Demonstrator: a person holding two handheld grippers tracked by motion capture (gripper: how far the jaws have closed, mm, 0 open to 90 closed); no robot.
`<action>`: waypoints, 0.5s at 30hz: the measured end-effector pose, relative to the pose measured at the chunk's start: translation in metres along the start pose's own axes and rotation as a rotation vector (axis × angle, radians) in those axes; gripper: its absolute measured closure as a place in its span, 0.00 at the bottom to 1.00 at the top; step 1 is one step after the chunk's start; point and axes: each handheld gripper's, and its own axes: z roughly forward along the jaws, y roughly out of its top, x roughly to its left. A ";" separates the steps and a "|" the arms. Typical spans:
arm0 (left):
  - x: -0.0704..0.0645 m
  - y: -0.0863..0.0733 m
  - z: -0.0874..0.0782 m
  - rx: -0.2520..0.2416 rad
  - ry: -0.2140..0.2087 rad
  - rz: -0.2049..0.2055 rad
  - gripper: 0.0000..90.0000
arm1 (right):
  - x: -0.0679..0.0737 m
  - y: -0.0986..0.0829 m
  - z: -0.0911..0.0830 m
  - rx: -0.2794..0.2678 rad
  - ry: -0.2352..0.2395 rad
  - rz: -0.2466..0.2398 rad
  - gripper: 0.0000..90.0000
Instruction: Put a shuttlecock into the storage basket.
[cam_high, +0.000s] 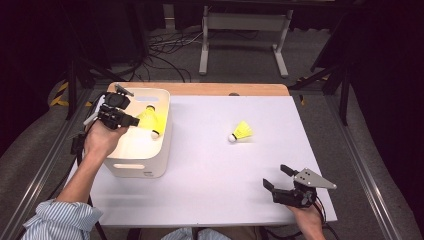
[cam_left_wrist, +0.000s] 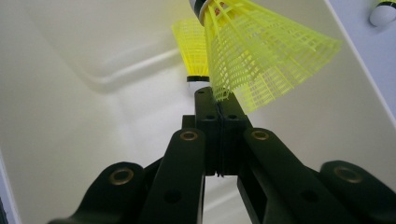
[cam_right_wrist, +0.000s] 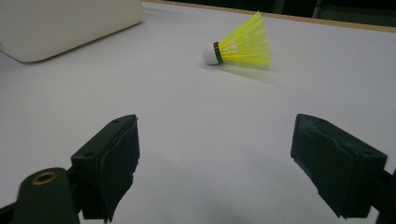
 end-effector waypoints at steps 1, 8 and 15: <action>0.000 0.000 0.001 0.000 0.004 -0.001 1.00 | 0.000 0.000 0.000 0.000 0.000 0.000 0.18; 0.005 0.002 0.010 0.016 0.012 -0.021 1.00 | 0.000 0.000 0.000 0.001 0.001 0.000 0.18; 0.013 0.001 0.018 0.030 0.023 -0.050 1.00 | 0.000 0.000 0.000 0.004 0.004 0.002 0.18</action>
